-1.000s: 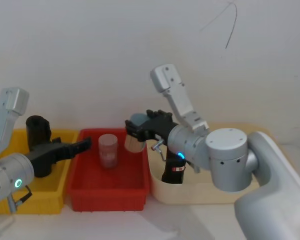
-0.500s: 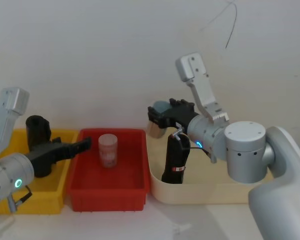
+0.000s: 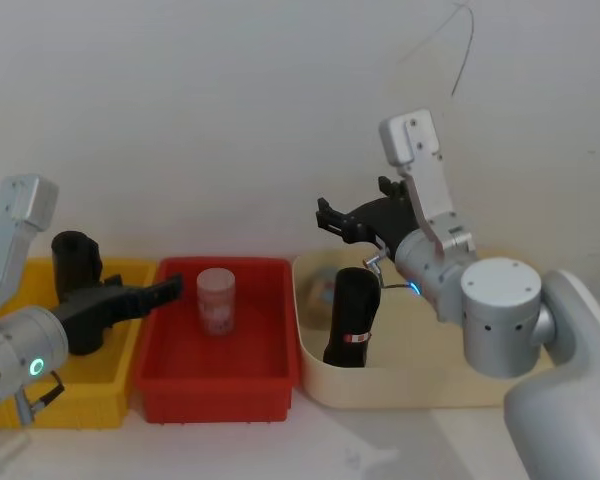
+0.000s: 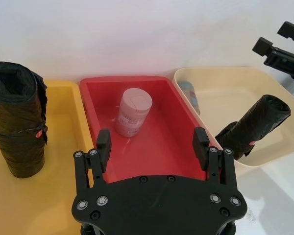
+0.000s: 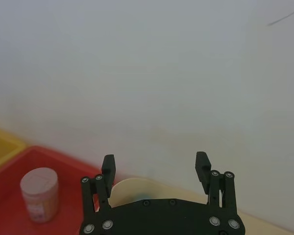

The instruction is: Pick up the garbage bag with the one hand and transfer it to the other hand.

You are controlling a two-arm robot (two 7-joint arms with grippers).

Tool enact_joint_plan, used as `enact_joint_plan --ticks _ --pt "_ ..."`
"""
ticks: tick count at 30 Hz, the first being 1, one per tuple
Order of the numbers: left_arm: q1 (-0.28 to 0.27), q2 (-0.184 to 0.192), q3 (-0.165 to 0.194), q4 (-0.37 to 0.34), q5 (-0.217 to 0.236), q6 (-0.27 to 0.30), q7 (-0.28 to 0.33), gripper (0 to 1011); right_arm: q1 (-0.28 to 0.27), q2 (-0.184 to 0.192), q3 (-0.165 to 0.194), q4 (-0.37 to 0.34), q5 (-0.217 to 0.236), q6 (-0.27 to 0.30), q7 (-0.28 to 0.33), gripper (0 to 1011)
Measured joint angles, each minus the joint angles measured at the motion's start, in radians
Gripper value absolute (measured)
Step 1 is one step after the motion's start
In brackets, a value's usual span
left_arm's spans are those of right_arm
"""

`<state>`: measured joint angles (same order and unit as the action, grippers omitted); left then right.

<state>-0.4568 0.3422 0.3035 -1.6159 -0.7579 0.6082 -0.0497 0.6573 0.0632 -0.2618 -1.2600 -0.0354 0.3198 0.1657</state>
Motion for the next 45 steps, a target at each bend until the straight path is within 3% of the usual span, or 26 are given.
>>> enact_joint_plan --ticks 7,14,26,45 --pt "0.0 0.0 0.0 0.0 0.0 0.0 0.0 1000 -0.072 0.016 0.001 -0.048 -0.014 -0.101 -0.013 1000" --pt "0.0 0.0 0.0 0.0 0.0 0.0 0.0 1000 -0.161 0.039 -0.001 -0.146 -0.005 -0.148 0.012 1000" --pt "0.0 0.0 0.0 0.0 0.0 0.0 0.0 1000 -0.278 0.072 -0.011 -0.291 0.038 -0.168 0.064 1000" --pt "0.0 0.0 0.0 0.0 0.0 0.0 0.0 1000 -0.334 0.087 -0.025 -0.379 0.073 -0.166 0.1 1000"
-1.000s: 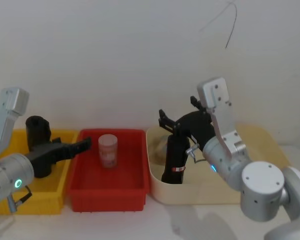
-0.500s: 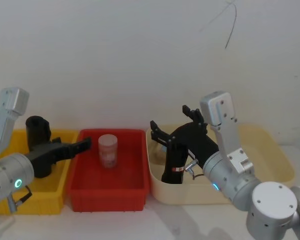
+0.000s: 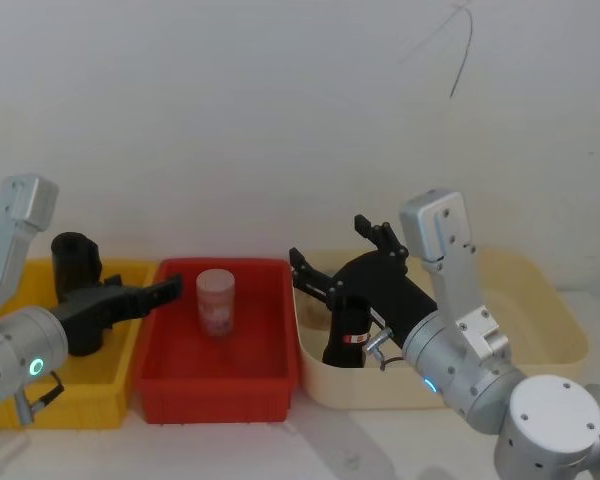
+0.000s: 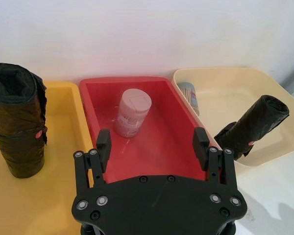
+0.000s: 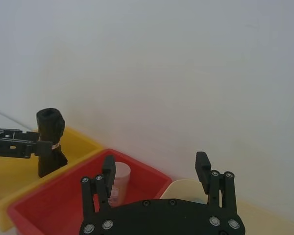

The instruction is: Pick up the garbage bag with the one hand and transfer it to the other hand.

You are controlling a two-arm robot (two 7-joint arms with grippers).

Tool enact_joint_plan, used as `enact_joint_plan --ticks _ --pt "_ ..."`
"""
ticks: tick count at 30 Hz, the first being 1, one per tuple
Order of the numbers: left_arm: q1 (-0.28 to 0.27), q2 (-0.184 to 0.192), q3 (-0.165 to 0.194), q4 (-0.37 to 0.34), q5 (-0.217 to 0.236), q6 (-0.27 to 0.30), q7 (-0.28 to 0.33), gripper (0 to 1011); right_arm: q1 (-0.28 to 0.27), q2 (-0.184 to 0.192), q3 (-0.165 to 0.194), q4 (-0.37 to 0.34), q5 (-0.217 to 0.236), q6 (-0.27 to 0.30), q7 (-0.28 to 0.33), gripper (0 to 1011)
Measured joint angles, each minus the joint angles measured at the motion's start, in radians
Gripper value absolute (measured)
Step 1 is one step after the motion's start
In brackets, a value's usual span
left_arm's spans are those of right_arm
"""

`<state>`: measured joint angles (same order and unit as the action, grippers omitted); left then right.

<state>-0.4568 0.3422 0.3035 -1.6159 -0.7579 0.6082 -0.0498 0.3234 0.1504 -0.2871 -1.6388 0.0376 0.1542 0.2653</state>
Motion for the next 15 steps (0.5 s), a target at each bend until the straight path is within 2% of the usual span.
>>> enact_joint_plan --ticks 15 --pt "0.0 0.0 0.0 0.0 0.0 0.0 0.0 1000 -0.011 0.003 -0.003 -0.016 0.007 0.002 0.006 1000"
